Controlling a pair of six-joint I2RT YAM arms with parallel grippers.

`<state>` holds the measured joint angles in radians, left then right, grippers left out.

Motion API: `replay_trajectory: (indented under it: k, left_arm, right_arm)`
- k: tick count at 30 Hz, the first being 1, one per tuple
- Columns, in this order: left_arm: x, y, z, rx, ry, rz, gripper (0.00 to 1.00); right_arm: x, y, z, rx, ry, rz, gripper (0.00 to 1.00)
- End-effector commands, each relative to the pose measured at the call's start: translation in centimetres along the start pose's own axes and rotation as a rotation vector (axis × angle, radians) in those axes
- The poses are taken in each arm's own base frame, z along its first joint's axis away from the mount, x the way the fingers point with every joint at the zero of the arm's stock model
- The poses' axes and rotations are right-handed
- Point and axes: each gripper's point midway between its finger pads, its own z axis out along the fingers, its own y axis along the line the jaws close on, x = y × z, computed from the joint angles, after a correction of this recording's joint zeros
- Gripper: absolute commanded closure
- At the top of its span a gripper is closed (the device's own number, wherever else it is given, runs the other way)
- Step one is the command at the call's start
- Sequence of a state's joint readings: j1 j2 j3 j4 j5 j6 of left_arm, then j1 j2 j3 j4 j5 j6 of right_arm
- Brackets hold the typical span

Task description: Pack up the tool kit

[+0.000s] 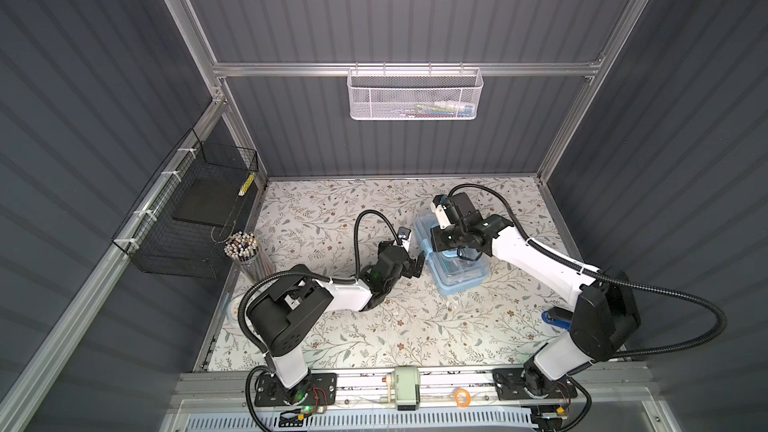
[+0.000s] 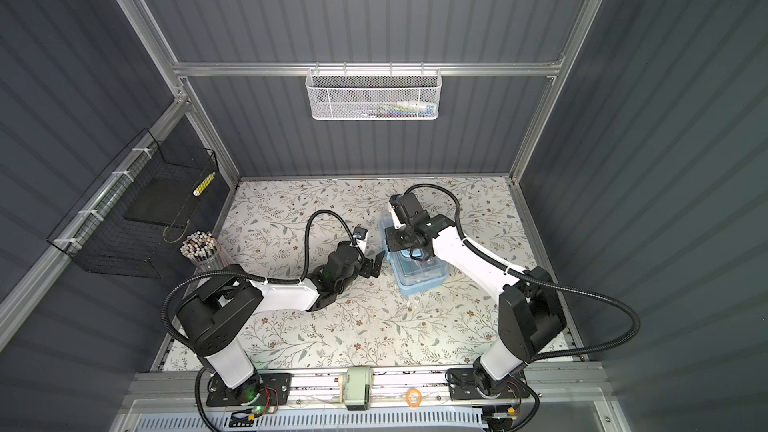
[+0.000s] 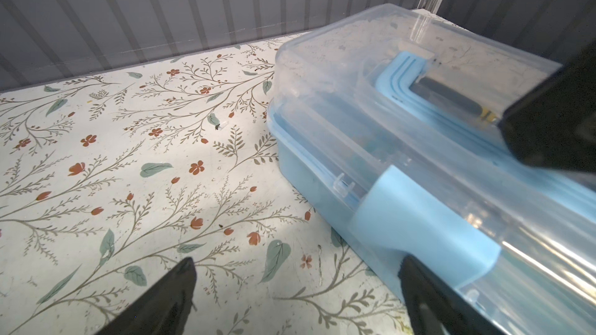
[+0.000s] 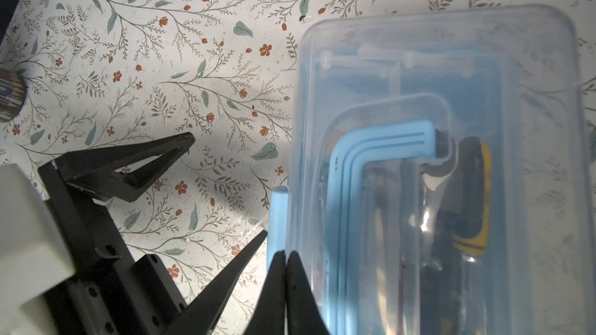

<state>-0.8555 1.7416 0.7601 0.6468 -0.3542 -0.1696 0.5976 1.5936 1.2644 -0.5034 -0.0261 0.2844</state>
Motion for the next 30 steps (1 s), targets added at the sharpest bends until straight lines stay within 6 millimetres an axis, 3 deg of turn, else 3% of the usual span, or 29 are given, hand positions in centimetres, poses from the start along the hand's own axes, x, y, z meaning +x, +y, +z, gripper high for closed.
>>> replay_trajectory:
  k: [1,30]
  left_arm:
    - [-1.1,-0.3,0.5,0.013,-0.021,-0.029,0.01]
    - [-0.5,-0.1,0.8,0.010,-0.003,-0.035,0.01]
  right_arm:
    - [0.2,0.4,0.1,0.016,0.026,-0.030,0.93]
    - [0.4,0.7,1.6,0.121,0.083,-0.072,0.93]
